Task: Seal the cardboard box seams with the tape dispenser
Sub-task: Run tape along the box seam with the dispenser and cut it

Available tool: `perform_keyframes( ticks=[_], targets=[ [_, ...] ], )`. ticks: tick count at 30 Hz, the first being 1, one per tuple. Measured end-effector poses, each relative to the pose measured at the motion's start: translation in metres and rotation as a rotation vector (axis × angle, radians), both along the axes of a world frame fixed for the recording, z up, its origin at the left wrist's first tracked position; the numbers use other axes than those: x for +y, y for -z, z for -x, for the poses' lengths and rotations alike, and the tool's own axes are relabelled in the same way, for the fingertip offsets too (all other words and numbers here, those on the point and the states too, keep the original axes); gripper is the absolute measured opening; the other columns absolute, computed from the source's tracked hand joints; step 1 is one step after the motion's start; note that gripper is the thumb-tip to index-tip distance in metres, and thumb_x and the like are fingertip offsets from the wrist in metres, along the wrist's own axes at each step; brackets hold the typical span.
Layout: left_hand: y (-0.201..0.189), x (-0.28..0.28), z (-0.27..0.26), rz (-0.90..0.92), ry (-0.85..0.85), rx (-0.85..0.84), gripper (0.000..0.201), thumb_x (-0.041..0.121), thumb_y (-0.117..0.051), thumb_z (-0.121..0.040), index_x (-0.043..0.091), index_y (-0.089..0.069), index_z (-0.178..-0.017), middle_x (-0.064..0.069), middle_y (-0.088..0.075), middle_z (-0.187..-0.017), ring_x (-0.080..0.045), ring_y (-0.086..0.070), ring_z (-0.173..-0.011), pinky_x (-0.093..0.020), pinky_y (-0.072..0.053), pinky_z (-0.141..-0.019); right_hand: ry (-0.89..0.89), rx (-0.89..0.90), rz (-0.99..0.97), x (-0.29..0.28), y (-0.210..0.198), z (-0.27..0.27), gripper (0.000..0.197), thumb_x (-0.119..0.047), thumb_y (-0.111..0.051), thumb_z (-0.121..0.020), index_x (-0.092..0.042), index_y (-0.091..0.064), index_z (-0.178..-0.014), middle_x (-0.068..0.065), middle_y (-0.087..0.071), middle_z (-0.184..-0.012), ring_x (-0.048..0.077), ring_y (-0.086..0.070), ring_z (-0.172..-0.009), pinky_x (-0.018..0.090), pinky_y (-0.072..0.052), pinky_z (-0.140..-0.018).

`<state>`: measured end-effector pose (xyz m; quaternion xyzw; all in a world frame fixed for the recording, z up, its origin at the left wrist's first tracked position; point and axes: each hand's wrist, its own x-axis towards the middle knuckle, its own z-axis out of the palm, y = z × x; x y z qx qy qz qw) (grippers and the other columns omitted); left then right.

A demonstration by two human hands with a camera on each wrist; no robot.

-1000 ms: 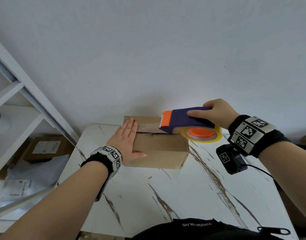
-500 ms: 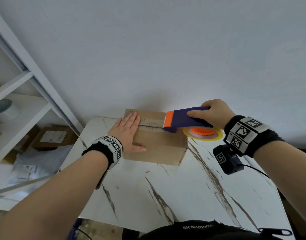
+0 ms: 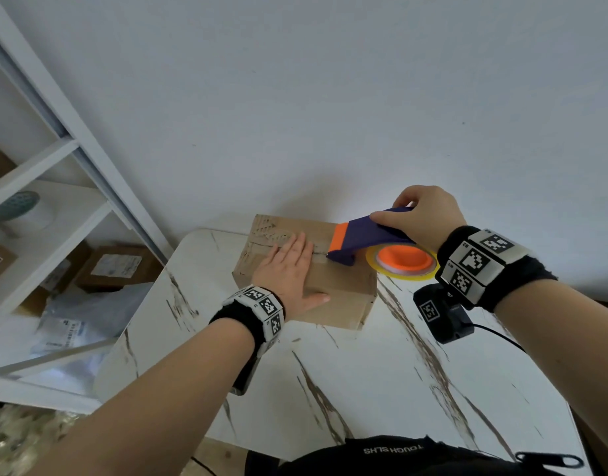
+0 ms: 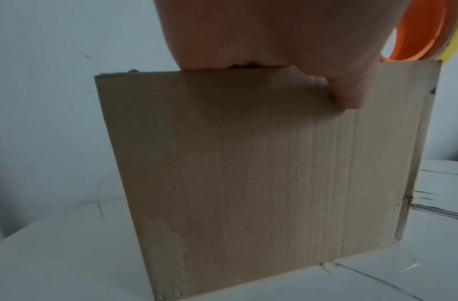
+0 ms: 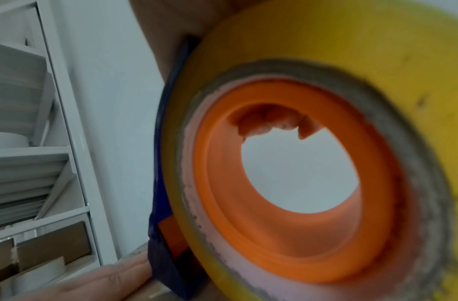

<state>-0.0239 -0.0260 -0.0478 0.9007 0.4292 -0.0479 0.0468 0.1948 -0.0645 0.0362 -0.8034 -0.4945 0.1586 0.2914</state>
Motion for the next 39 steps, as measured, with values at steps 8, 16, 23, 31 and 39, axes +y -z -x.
perform_keyframes(
  ticks=[8,16,23,31,39],
  targets=[
    [0.003,-0.014,-0.019,-0.011,0.034,-0.055,0.082,0.055,-0.038,-0.09,0.012,0.001,-0.149,-0.004,0.002,-0.159,-0.015,0.002,-0.146,-0.032,-0.001,-0.118,-0.04,-0.013,0.034,0.007,0.001,0.006,0.013,-0.032,-0.065,-0.078,-0.018,-0.065,-0.077,0.001,-0.064,-0.082,0.02,-0.059,-0.083,0.03,-0.048,-0.072],
    [0.003,-0.014,-0.016,-0.037,0.039,-0.039,0.077,0.055,-0.029,-0.093,0.011,0.001,-0.149,-0.004,0.001,-0.159,-0.015,0.002,-0.146,-0.03,0.002,-0.117,-0.048,0.01,0.074,0.005,0.0,0.002,0.015,-0.032,-0.062,-0.079,-0.017,-0.065,-0.079,0.003,-0.066,-0.084,0.022,-0.06,-0.084,0.032,-0.049,-0.072],
    [0.003,-0.002,0.003,-0.043,0.04,0.037,0.071,0.051,-0.029,-0.095,0.015,-0.002,-0.149,0.0,0.001,-0.159,-0.012,0.002,-0.146,-0.031,0.001,-0.118,-0.092,0.04,0.057,0.009,0.0,0.017,0.017,-0.035,-0.062,-0.079,-0.018,-0.064,-0.075,0.001,-0.063,-0.081,0.021,-0.058,-0.083,0.03,-0.046,-0.069],
    [-0.009,-0.009,0.013,0.031,-0.107,0.045,0.101,0.077,-0.029,-0.077,0.012,-0.002,-0.149,-0.003,0.004,-0.159,-0.015,0.006,-0.146,-0.039,0.003,-0.119,-0.134,0.091,0.009,0.014,0.006,0.038,0.032,-0.045,-0.065,-0.078,-0.018,-0.063,-0.094,-0.002,-0.061,-0.091,0.019,-0.056,-0.086,0.03,-0.045,-0.075],
    [0.001,-0.032,-0.031,-0.003,-0.387,-0.037,0.122,0.082,-0.044,-0.065,0.002,-0.002,-0.147,-0.015,0.003,-0.157,-0.025,0.006,-0.146,-0.043,0.004,-0.119,-0.233,0.094,0.046,0.004,0.011,0.028,0.071,-0.054,-0.078,-0.055,-0.024,-0.057,-0.116,0.005,-0.057,-0.114,0.02,-0.057,-0.098,0.03,-0.047,-0.08]
  ],
)
